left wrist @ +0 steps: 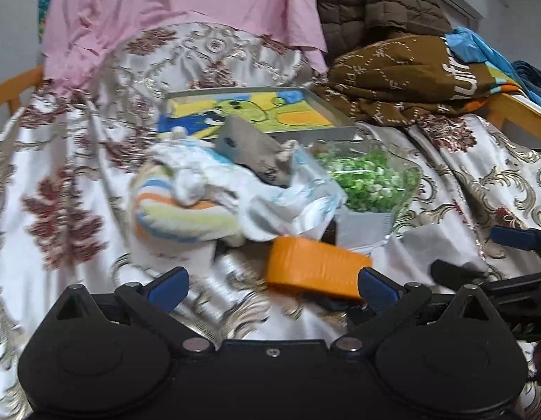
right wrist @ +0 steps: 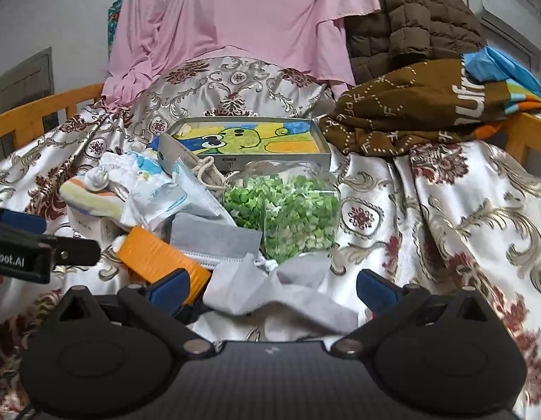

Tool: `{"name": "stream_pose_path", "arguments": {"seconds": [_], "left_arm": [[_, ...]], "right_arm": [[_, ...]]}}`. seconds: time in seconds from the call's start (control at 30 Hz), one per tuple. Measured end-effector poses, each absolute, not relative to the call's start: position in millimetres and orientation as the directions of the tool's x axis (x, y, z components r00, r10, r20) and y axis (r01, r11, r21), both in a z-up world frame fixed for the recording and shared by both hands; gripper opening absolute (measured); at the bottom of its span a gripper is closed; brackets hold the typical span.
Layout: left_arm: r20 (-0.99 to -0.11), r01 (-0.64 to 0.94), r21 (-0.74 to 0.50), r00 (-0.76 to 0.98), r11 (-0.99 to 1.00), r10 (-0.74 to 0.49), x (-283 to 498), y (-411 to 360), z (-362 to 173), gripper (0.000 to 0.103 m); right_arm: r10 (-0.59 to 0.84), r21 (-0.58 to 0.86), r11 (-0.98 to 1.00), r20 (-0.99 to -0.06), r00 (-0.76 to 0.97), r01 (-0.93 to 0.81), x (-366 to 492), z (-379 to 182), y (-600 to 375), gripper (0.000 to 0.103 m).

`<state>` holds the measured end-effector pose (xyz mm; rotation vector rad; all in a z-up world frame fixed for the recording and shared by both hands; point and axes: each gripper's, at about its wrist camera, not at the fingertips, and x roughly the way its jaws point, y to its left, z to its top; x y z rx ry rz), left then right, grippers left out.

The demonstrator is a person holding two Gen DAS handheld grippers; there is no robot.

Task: Organize soft objects
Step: 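Grasp the orange rubbery piece with the left tool while the right tool grasps the grey cloth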

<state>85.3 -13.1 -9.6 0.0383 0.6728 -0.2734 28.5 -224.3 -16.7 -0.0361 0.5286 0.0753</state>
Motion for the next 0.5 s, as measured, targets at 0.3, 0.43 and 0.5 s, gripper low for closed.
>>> {"name": "stream_pose_path", "arguments": {"seconds": [0.3,0.43,0.5], "left_arm": [[-0.685,0.272,-0.150,0.665,0.950,-0.299,127.5,-21.7,-30.6,0.093],[-0.693,0.290,-0.204,0.632,0.935,-0.347,135.0,-18.0,-35.5,0.079],[-0.695,0.297,-0.237,0.613,0.925,-0.375,138.9,-17.9,-37.9,0.074]], "right_arm": [[0.119,-0.007,0.990,-0.516,0.848,-0.143,47.1,-39.8,-232.0,0.103],[0.117,-0.004,0.990,-0.524,0.844,-0.139,48.6,-43.7,-236.4,0.094],[0.135,0.021,0.989,-0.536,0.833,-0.147,50.5,-45.7,-238.6,0.087]]}}
